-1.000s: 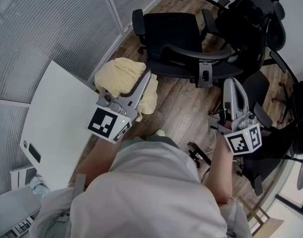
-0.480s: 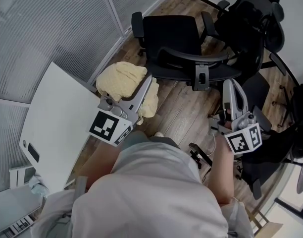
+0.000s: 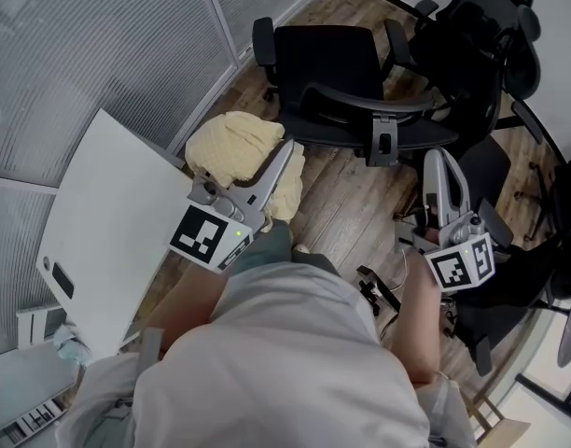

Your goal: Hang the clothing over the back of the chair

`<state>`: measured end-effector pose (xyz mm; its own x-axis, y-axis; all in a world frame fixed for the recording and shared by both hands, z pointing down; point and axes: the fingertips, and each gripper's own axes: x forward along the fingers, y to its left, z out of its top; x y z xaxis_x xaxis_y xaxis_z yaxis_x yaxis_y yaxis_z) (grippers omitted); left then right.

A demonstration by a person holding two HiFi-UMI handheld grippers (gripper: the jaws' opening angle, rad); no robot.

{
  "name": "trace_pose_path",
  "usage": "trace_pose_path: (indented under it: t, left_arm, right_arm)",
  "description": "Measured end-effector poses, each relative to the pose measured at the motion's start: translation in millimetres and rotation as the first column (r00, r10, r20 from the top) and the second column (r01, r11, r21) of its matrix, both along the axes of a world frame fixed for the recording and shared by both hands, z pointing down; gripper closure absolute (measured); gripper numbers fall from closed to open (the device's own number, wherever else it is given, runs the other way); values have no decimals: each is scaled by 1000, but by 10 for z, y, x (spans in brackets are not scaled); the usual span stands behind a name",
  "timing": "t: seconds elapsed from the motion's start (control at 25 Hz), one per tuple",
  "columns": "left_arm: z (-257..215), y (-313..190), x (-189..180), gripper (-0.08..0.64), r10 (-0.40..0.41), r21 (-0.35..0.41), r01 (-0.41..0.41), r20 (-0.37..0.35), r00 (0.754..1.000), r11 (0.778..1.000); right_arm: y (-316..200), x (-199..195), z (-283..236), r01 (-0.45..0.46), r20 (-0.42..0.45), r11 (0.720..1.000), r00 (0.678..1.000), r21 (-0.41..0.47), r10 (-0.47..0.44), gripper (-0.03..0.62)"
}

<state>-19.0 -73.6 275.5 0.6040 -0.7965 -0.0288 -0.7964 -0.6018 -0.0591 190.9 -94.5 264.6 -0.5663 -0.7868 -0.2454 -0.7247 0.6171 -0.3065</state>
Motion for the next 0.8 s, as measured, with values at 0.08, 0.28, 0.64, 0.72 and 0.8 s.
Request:
trace_pose_path:
  t: [0.08,0.28,0.64,0.72,0.8]
  left_arm:
    - [11,-8,0,486,2,-4,-2,0,1000,1000]
    - [14,-57,23,486,26,-7,-26,2,1000,1000]
    - [94,-261,78,486,86,-24,-85,17,996,996]
    - [92,-322,114,486,112,-16,-112,8,994,994]
    - [111,-381,148,486,136,-30,-136,7,991,990]
  right_arm:
    - [-3,-13,9,2,3,1000,1000,-3,-2,571]
    - [-62,-33,38,1,18,1000,1000,-10,-1,571]
    - [-266,-108,20,-10,12,1000,1000,-14,11,571]
    - [-326,-96,8,-17,10,1000,1000,-12,17,571]
    - [-387,-86,5,-23,10,1000,1000,-12,23,571]
